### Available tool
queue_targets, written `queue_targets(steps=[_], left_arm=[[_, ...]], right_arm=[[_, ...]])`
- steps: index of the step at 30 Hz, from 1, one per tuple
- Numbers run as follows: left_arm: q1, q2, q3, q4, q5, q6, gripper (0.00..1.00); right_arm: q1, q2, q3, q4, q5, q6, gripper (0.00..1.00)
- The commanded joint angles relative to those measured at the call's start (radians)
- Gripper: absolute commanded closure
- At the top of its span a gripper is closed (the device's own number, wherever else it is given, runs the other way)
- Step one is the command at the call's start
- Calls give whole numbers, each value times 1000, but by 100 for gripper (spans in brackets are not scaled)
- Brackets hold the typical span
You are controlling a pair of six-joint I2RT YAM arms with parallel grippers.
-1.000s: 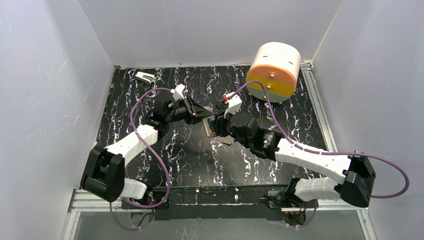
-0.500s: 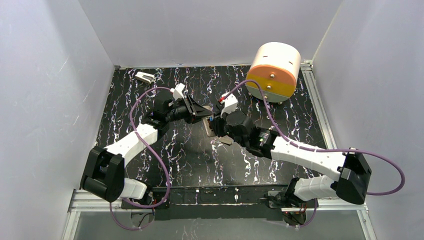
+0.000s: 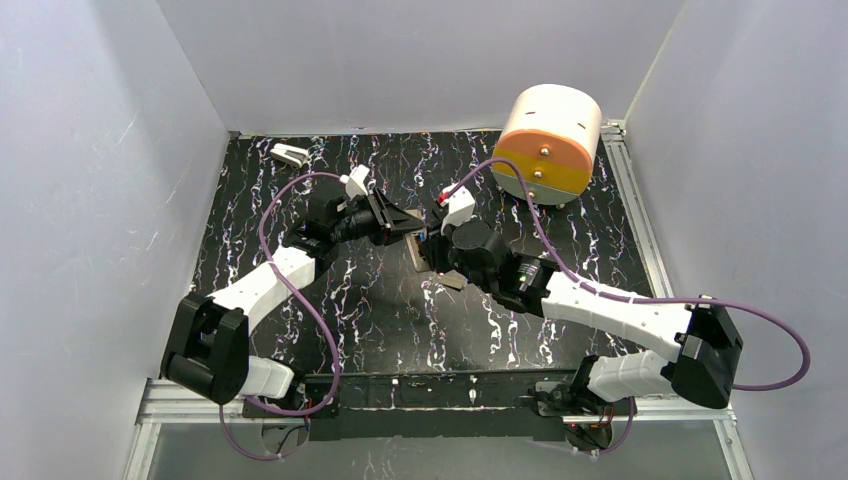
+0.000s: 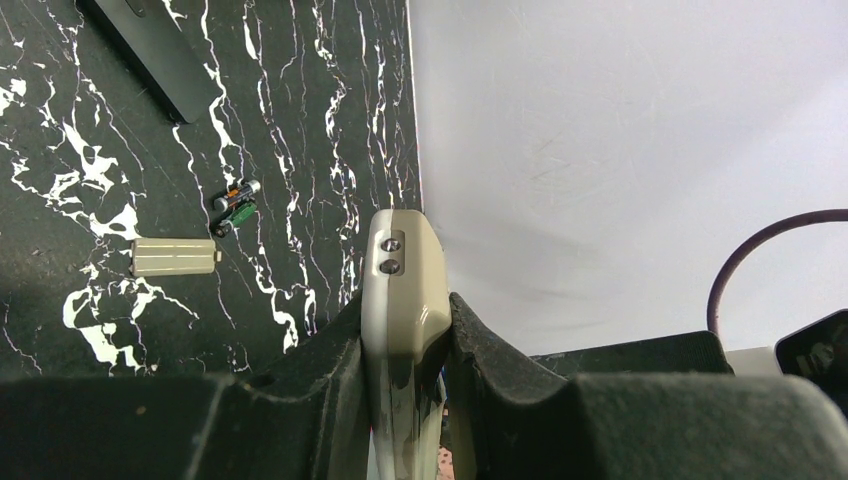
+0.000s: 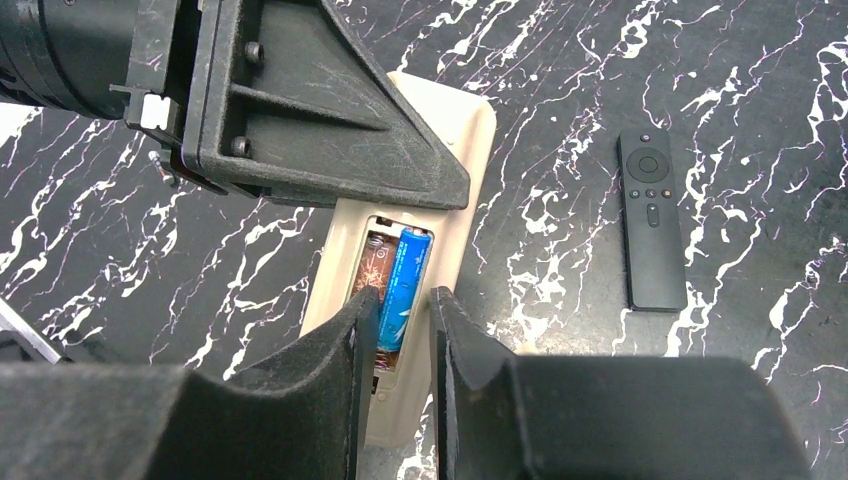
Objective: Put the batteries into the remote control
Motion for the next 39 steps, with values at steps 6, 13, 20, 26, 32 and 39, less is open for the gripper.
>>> queue_targets(steps=[6,13,20,26,32,39], left_arm=[[-3,-40,36,21,32,-1,100],[-4,-33,31,19,15,21,100],[-3,-25,42,21,-5,62,100],[-3,-22,47,21,-32,88,100],[-4,-35,61,22,-65,100,100],[-3,-44,61,54,-130,68,100]], right_arm=[[3,-9,13,32,-16,-16,60],[4,-30,28,16,3,35,47],[-1,-90,7,33,-1,118,29],[-110,-131,-54,97,-97,387,25],[-237,-166,-196,231,-230,731,13],[-270,-216,-331,365,-212,1097,1]])
